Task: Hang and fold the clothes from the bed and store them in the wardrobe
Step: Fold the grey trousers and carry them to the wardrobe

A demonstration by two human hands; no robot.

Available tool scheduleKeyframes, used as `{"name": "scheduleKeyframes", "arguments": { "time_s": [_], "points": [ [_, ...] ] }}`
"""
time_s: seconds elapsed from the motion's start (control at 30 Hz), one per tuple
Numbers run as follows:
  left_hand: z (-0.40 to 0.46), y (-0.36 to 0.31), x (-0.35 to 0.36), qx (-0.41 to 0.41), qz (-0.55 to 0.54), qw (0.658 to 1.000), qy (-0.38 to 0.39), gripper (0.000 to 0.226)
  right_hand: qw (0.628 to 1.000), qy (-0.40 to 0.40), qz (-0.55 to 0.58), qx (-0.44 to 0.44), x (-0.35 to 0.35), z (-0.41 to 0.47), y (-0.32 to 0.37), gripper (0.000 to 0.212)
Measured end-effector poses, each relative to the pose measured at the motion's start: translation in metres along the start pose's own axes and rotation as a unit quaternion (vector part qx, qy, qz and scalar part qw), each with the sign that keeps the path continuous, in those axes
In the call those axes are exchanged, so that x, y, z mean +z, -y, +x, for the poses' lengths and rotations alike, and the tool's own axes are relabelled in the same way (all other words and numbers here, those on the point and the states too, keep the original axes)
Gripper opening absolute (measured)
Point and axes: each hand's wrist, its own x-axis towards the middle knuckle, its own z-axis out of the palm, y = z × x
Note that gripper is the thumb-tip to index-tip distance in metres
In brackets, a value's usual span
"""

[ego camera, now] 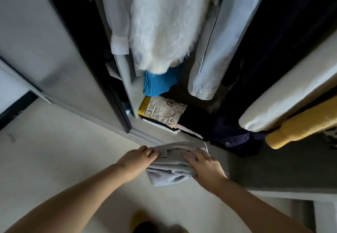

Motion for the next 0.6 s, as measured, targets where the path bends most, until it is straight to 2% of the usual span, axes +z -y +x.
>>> {"name": "scheduleKeyframes", "arguments": {
  "time_s": [0.17, 0.23, 0.3, 0.33, 0.4, 0.43, 0.5, 0.53, 0.6],
  "points": [
    [0.126, 0.067, 0.002, 0.05, 0.093, 0.992, -0.075, 0.075, 0.996, -0.061, -0.025, 0.059, 0.017, 0.099, -0.062, 0.068],
    [0.185, 0.084, 0.001, 0.047, 0.118, 0.986, -0.112, 0.07, 0.987, -0.118, -0.059, 0.089, 0.028, 0.139, -0.098, 0.066],
    [0.236, 0.093, -0.008, 0.038, 0.154, 0.97, -0.183, 0.061, 0.977, -0.163, -0.066, 0.119, 0.029, 0.169, -0.133, 0.065],
    [0.27, 0.096, -0.001, 0.033, 0.163, 0.964, -0.209, 0.06, 0.977, -0.157, -0.053, 0.136, 0.038, 0.184, -0.151, 0.064],
    [0.322, 0.101, 0.02, 0.022, 0.132, 0.969, -0.206, 0.065, 0.965, -0.197, -0.089, 0.15, 0.066, 0.21, -0.183, 0.062],
    [0.355, 0.1, 0.042, 0.014, 0.109, 0.97, -0.217, 0.066, 0.958, -0.2, -0.118, 0.171, 0.095, 0.226, -0.203, 0.061],
    [0.378, 0.088, 0.076, 0.004, 0.091, 0.962, -0.257, 0.059, 0.96, -0.148, -0.117, 0.207, 0.135, 0.234, -0.214, 0.056],
    [0.39, 0.079, 0.106, -0.004, 0.08, 0.967, -0.243, 0.056, 0.961, -0.127, -0.13, 0.21, 0.165, 0.238, -0.218, 0.054],
    [0.415, 0.066, 0.174, -0.038, 0.047, 0.991, -0.12, 0.059, 0.959, -0.07, -0.179, 0.208, 0.22, 0.25, -0.214, 0.053]
  ]
}}
